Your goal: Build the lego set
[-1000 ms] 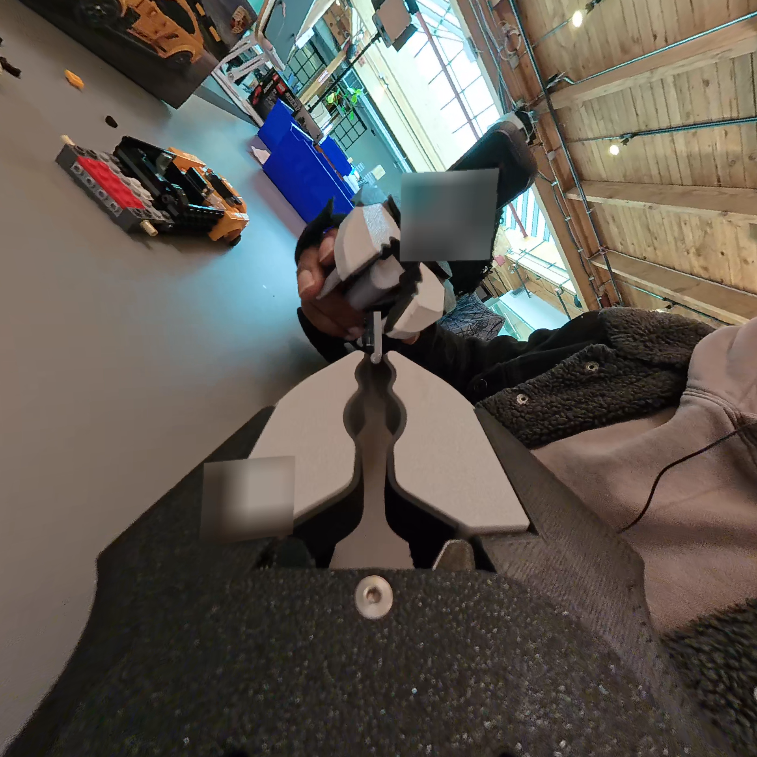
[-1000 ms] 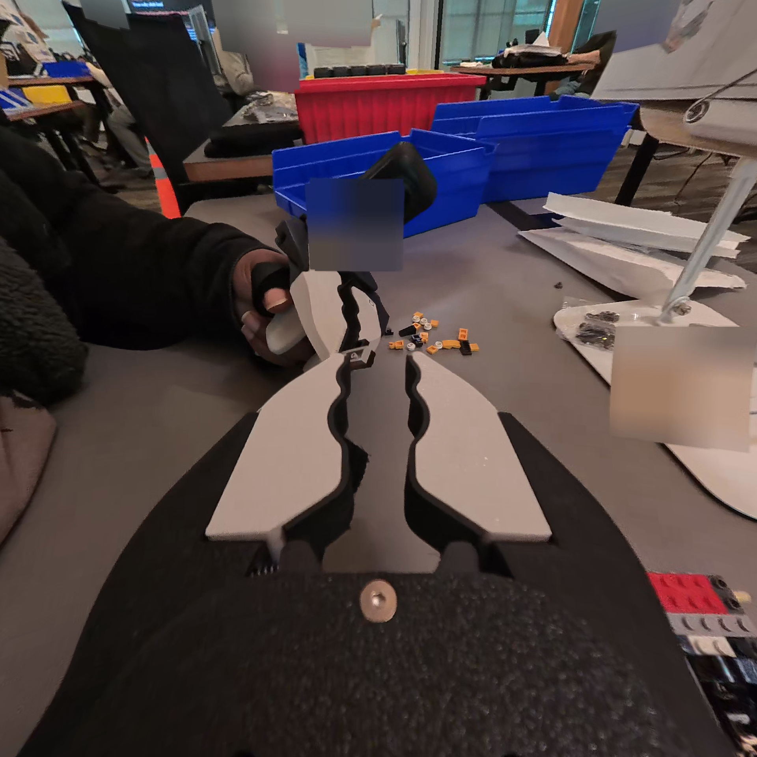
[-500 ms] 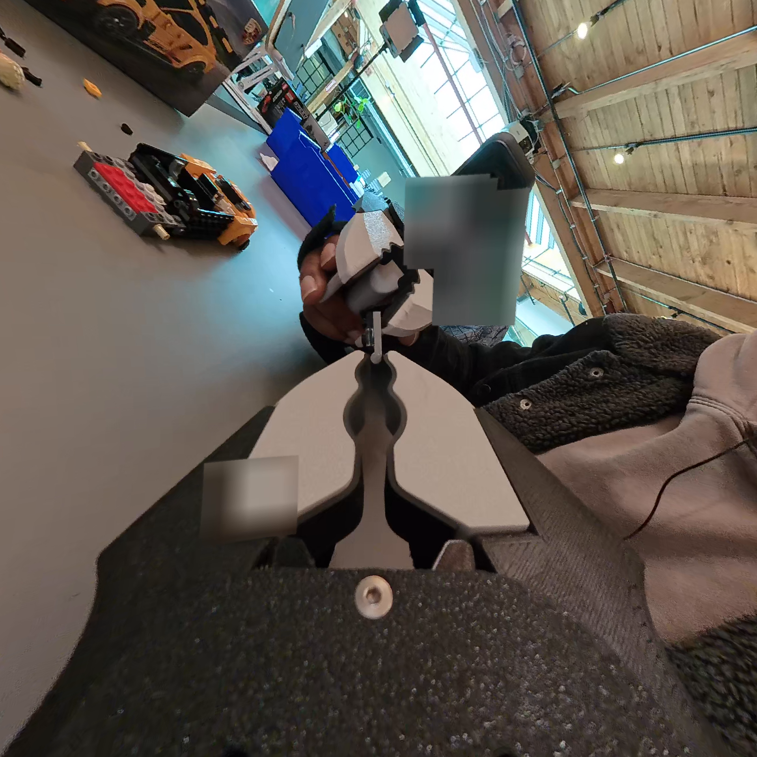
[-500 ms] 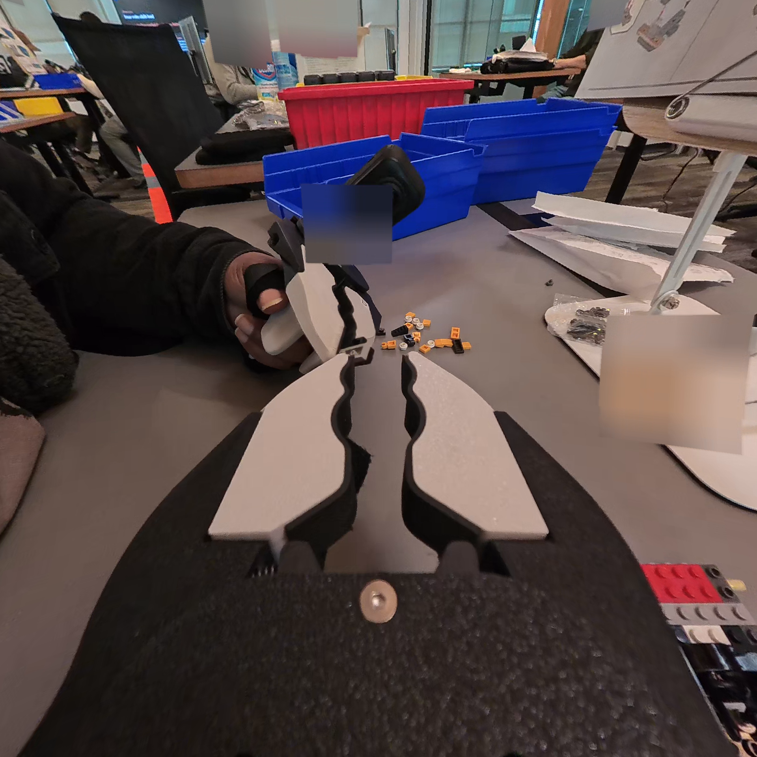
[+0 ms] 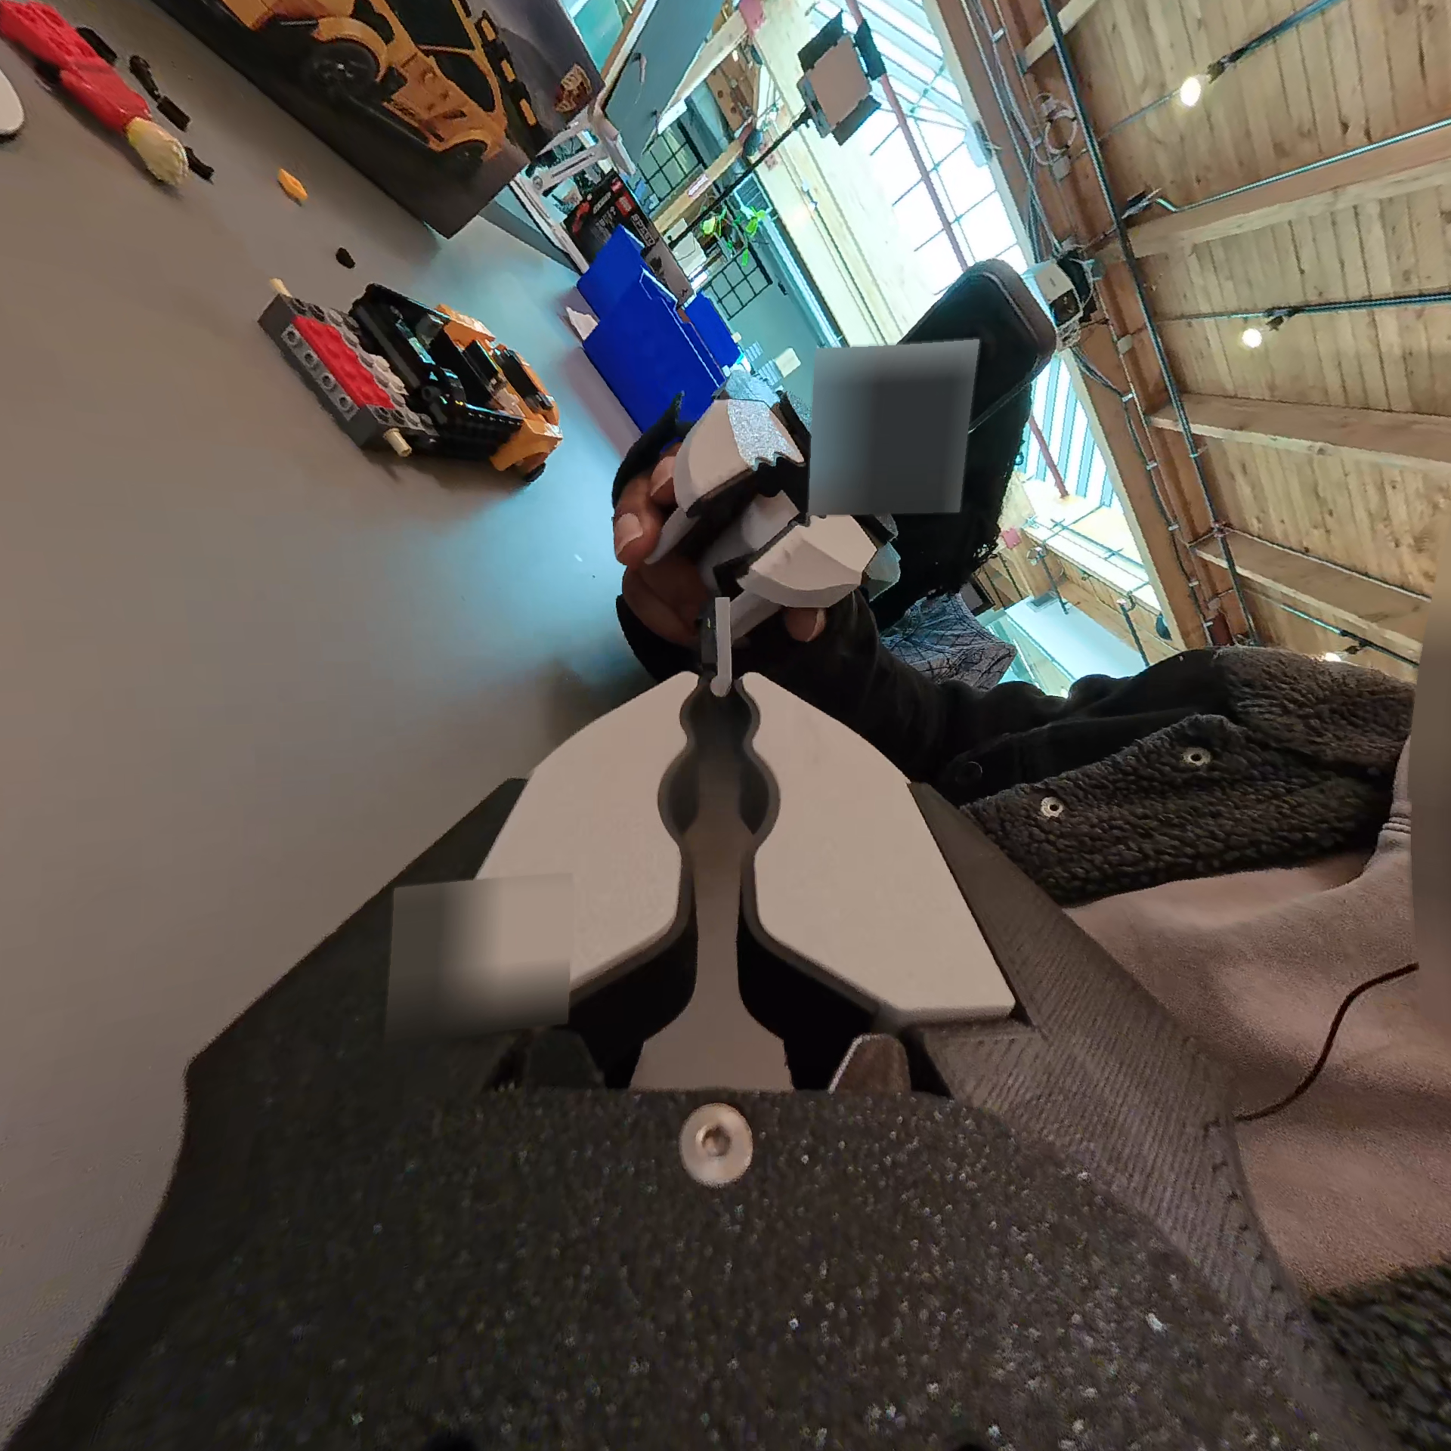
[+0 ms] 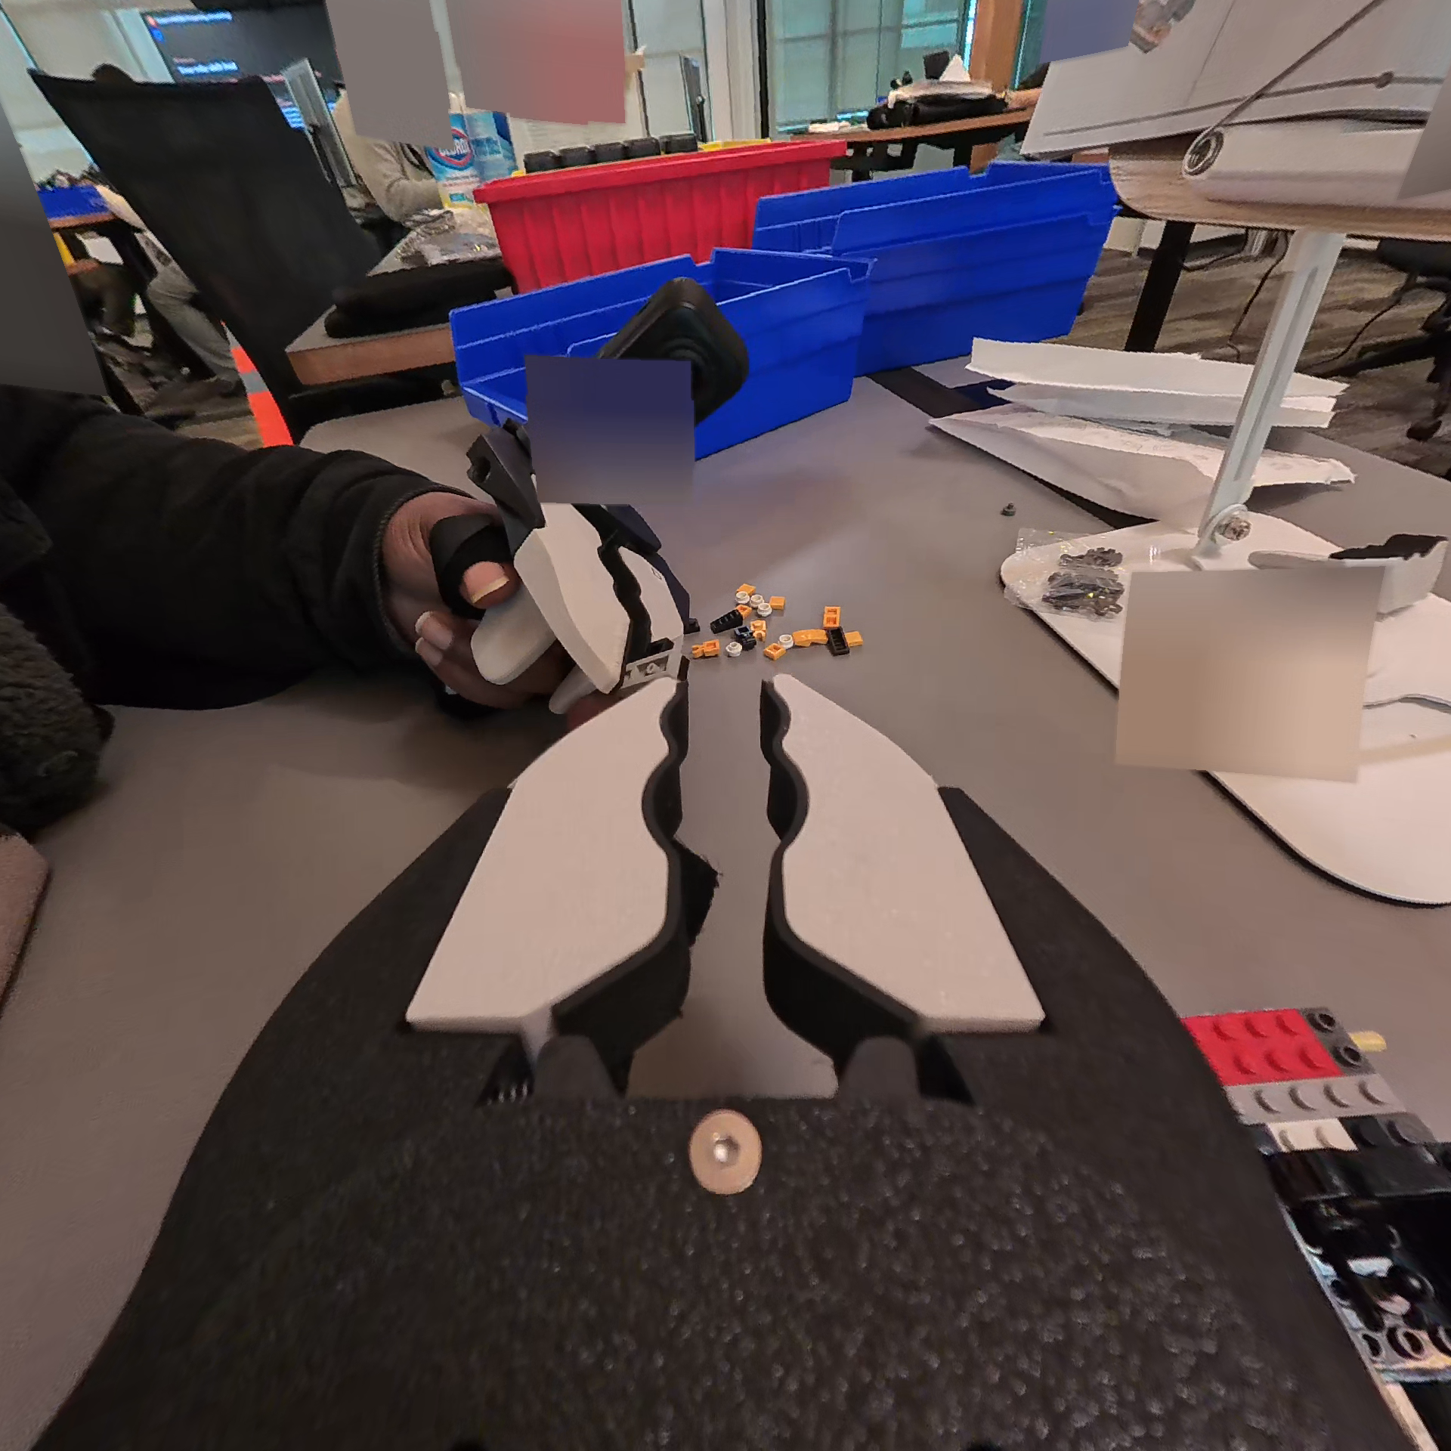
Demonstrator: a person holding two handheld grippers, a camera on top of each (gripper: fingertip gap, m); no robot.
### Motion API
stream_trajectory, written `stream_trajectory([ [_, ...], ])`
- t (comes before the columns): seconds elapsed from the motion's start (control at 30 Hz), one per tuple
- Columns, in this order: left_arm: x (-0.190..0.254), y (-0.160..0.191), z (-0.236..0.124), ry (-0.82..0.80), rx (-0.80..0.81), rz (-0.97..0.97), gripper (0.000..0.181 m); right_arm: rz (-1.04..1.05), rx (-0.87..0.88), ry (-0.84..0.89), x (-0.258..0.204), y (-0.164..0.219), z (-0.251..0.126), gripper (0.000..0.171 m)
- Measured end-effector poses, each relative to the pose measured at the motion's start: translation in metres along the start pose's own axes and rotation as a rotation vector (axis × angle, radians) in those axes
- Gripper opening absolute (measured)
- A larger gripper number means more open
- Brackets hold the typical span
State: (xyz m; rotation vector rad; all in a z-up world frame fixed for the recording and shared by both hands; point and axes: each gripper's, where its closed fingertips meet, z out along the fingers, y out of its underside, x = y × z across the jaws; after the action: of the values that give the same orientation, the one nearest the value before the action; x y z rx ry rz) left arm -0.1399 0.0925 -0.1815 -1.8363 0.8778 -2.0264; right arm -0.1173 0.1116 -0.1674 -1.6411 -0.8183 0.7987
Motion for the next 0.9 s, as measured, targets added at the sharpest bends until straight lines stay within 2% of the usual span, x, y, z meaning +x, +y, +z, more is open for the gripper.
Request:
stream_trajectory([
  [0.9,0.0,0.012,0.005,-0.02,-0.086,0.039,0.004,0.006,-0.05,-0.114,-0.018,0.01,0.005,0.017],
])
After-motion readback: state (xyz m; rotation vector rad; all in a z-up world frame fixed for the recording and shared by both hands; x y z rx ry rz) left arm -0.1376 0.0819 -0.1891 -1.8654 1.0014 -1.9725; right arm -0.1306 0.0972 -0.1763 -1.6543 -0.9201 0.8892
